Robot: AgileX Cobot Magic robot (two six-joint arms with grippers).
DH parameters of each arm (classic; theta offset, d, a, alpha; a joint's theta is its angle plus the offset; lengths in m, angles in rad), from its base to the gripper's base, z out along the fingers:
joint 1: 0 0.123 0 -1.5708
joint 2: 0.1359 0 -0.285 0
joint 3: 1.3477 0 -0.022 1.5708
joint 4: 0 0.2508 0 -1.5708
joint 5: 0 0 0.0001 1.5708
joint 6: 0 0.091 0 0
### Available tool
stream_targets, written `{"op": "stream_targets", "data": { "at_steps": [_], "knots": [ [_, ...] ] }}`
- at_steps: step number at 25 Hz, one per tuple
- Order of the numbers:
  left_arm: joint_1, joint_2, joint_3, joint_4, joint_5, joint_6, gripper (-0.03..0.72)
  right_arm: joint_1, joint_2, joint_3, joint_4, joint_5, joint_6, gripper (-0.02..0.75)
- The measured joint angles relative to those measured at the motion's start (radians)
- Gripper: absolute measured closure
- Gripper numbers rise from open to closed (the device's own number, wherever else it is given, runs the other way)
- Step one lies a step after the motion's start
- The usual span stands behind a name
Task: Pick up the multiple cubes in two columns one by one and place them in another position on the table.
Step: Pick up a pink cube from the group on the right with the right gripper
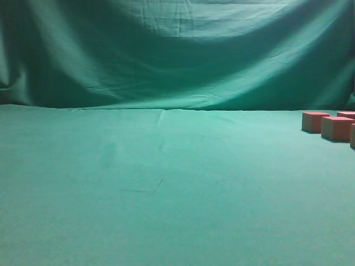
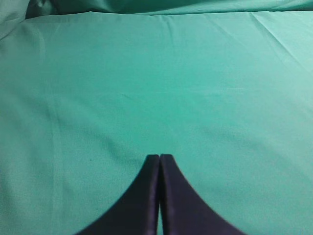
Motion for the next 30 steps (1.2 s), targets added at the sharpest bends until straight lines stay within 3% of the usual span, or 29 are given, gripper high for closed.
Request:
{"op": "stream_targets", "data": {
  "at_steps": [30],
  "knots": [
    [0.000,0.000,0.000,0.000,0.000,0.000,0.688,0.000,0.000,0.000,-0.012,-0.015,0.000,0.738]
  ]
}}
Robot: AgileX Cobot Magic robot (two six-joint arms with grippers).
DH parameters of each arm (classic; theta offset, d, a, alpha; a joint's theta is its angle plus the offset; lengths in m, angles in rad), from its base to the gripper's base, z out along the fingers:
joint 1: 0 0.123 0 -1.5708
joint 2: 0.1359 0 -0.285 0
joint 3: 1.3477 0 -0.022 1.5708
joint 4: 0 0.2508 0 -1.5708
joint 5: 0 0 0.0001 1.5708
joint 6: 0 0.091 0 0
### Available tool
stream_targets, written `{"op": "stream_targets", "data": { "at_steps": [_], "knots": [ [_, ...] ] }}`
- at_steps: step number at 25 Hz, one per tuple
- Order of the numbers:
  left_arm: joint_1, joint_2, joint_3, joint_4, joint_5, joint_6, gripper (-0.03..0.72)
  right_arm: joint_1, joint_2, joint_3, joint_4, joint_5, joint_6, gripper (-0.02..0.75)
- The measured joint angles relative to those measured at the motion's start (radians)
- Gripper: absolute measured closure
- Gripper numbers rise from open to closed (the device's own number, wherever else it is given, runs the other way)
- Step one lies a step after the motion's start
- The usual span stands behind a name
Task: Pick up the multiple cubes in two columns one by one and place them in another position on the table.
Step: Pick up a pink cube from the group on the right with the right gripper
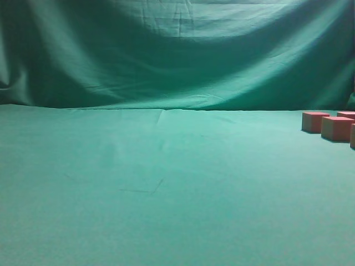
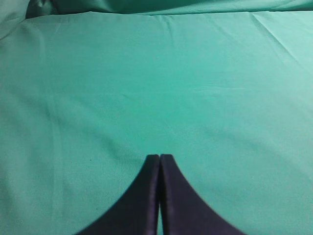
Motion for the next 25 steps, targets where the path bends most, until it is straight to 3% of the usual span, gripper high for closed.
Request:
{"op": "stream_targets", "data": {
  "at_steps": [8,13,16,18,25],
  "knots": [
    [0.000,0.000,0.000,0.000,0.000,0.000,0.688,0.000,0.000,0.004,0.286,-0.305,0.022,0.738],
    [0.000,0.000,0.000,0.000,0.000,0.000,0.688,0.000,0.000,0.004,0.382,-0.360,0.022,0.738],
    [0.000,0.000,0.000,0.000,0.000,0.000,0.688,0.000,0.000,-0.045,0.399,-0.317,0.011,0.738],
    [0.000,0.000,0.000,0.000,0.000,0.000,0.688,0.000,0.026,-0.173,0.402,-0.225,-0.038,0.738],
    [0.000,0.000,0.000,0.000,0.000,0.000,0.688,0.000,0.249,-0.380,0.404,0.003,-0.057,0.738]
  ]
}}
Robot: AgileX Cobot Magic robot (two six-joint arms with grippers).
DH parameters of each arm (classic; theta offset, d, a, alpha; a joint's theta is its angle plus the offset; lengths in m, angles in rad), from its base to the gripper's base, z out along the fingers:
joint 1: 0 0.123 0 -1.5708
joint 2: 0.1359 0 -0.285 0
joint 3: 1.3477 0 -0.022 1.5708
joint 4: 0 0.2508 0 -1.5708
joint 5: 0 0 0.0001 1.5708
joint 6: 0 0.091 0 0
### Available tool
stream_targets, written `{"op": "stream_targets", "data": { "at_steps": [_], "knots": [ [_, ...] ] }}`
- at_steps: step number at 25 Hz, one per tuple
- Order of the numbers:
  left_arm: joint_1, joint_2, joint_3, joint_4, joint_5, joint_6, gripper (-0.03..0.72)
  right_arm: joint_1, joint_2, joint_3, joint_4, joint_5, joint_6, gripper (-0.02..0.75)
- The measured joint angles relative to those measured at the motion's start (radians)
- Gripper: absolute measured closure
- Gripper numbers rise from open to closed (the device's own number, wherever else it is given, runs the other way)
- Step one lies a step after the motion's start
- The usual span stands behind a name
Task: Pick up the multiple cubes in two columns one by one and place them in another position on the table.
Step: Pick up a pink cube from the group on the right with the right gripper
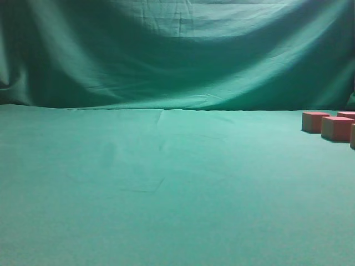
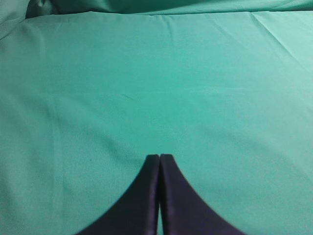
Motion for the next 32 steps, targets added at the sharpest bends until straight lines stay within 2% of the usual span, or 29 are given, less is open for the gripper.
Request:
{"op": "stream_targets", "data": {
  "at_steps": [4,10,15,17,20,25,32],
  "knots": [
    [0.000,0.000,0.000,0.000,0.000,0.000,0.688,0.000,0.088,-0.070,-0.002,0.123,-0.025,0.738],
    [0.000,0.000,0.000,0.000,0.000,0.000,0.688,0.000,0.265,-0.202,-0.038,0.425,-0.051,0.738],
    [0.000,0.000,0.000,0.000,0.000,0.000,0.688,0.000,0.440,-0.299,-0.150,0.680,0.013,0.738],
    [0.000,0.000,0.000,0.000,0.000,0.000,0.688,0.000,0.498,-0.317,-0.181,0.738,0.020,0.738],
    [0.000,0.000,0.000,0.000,0.000,0.000,0.688,0.021,0.553,-0.322,-0.179,0.743,0.023,0.738],
    [0.000,0.000,0.000,0.000,0.000,0.000,0.688,0.115,0.613,-0.327,-0.203,0.712,0.070,0.738],
    [0.000,0.000,0.000,0.000,0.000,0.000,0.688,0.274,0.766,-0.331,-0.397,0.686,0.285,0.738]
  ]
}}
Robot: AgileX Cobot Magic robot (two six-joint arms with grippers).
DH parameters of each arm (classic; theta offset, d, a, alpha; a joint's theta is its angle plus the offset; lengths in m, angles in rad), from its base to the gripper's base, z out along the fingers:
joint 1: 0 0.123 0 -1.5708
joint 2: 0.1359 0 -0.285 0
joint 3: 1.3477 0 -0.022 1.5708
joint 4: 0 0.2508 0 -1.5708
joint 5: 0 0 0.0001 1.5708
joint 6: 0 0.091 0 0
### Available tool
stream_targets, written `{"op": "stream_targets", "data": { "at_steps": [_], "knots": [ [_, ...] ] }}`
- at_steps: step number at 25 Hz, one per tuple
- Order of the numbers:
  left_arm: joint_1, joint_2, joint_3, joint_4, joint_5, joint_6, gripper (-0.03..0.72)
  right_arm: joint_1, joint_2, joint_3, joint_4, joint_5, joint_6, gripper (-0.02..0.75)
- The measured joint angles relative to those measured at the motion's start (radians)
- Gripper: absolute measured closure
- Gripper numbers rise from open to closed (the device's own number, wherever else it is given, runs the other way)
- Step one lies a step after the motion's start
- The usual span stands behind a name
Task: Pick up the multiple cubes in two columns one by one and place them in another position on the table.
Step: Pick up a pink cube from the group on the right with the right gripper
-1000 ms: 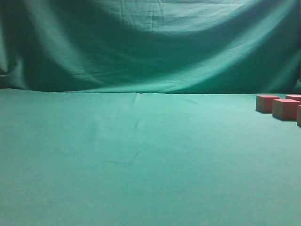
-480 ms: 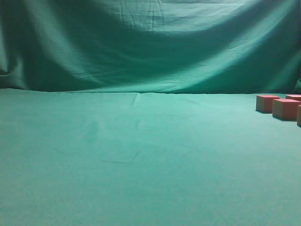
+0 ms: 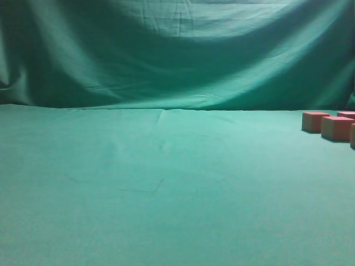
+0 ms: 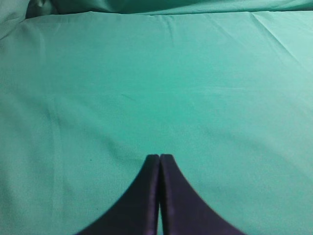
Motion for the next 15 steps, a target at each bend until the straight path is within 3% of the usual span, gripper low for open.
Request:
{"op": "stream_targets", "data": {
  "at_steps": [5,11,15],
  "knots": [
    [0.000,0.000,0.000,0.000,0.000,0.000,0.688,0.124,0.110,-0.002,-0.189,-0.035,0.163,0.738],
    [0.000,0.000,0.000,0.000,0.000,0.000,0.688,0.133,0.177,-0.002,-0.240,-0.089,0.217,0.738],
    [0.000,0.000,0.000,0.000,0.000,0.000,0.688,0.133,0.182,-0.005,-0.241,-0.132,0.229,0.530]
  ]
}}
